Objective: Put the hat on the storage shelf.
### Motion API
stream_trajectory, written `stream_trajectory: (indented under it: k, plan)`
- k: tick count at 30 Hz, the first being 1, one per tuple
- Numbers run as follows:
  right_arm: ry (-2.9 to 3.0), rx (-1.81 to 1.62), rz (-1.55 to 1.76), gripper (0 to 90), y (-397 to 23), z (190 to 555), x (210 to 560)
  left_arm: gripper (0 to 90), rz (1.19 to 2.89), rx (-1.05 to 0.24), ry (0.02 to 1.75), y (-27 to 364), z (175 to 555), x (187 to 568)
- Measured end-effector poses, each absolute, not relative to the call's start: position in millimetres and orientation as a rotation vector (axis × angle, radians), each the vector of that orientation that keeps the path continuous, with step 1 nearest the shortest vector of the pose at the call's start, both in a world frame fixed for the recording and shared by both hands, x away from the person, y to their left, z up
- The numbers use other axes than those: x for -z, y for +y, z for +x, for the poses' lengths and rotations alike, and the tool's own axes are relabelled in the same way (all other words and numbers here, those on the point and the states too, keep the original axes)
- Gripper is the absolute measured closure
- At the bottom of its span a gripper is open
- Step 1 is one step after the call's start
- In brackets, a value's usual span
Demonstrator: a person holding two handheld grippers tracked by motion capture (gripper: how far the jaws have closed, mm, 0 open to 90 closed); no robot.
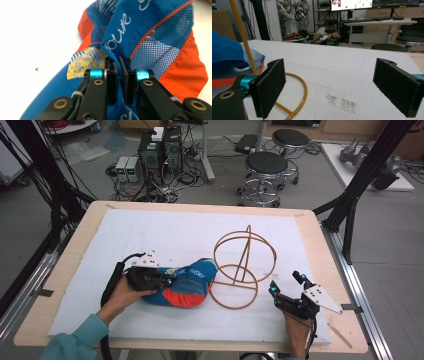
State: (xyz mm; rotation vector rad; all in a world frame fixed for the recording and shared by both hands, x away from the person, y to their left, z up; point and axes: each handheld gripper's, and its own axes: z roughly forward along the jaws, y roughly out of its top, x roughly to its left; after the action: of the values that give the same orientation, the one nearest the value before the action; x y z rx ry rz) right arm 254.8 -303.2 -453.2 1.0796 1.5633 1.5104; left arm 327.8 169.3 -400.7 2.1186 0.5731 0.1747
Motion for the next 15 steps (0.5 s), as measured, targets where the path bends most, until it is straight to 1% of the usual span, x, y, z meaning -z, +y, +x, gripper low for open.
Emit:
stream_trajectory:
  k: [10,15]
  plan:
    - [1.564,-1.508,1.079,10.0,-303.2,254.9,453.2,85.1,1.960,-0.168,0.627,184.6,330.4,383.1]
    - [1.564,-1.507,1.077,10.0,-303.2,255.0,453.2,85.2,1.932,-0.188,0.634,187.9,331.1,372.5]
